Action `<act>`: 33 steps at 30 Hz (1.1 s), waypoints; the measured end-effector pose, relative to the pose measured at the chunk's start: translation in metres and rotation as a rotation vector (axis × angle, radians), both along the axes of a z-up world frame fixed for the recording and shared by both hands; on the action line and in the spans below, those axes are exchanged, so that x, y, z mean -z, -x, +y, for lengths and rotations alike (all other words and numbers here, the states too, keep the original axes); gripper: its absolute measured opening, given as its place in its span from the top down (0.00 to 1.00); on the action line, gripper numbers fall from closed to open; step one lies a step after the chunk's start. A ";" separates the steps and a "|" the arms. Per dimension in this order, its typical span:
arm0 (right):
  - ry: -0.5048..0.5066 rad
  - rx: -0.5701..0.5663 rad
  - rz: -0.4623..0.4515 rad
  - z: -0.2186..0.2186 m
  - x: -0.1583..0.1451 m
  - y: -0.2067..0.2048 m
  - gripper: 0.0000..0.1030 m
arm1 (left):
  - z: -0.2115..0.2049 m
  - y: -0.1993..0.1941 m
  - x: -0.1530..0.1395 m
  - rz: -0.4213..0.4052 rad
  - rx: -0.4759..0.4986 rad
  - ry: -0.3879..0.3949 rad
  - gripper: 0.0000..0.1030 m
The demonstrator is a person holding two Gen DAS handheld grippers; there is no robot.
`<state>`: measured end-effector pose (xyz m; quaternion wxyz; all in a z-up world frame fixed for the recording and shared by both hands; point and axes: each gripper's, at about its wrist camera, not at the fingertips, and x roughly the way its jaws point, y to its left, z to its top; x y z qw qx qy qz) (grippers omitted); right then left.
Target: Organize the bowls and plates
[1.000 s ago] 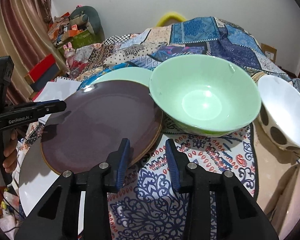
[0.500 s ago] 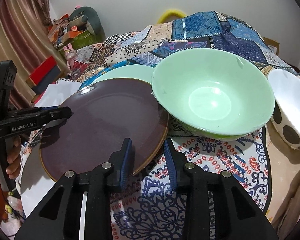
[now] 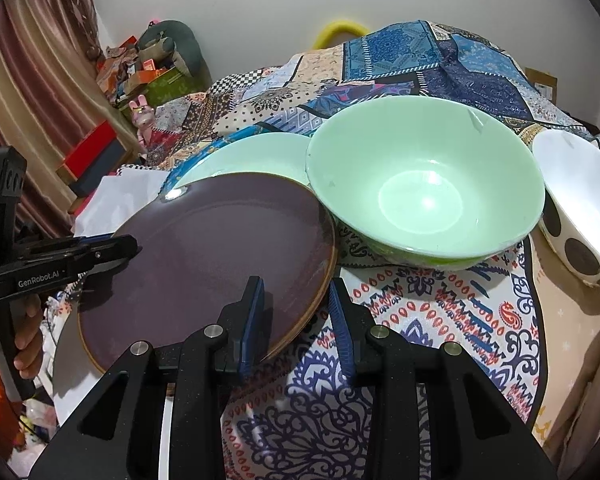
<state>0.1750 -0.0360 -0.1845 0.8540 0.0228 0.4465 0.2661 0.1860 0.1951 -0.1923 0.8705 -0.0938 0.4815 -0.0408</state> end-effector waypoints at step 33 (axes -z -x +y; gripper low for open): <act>-0.033 -0.019 -0.015 -0.026 -0.010 0.029 0.75 | -0.029 0.051 -0.024 -0.030 -0.045 0.026 0.75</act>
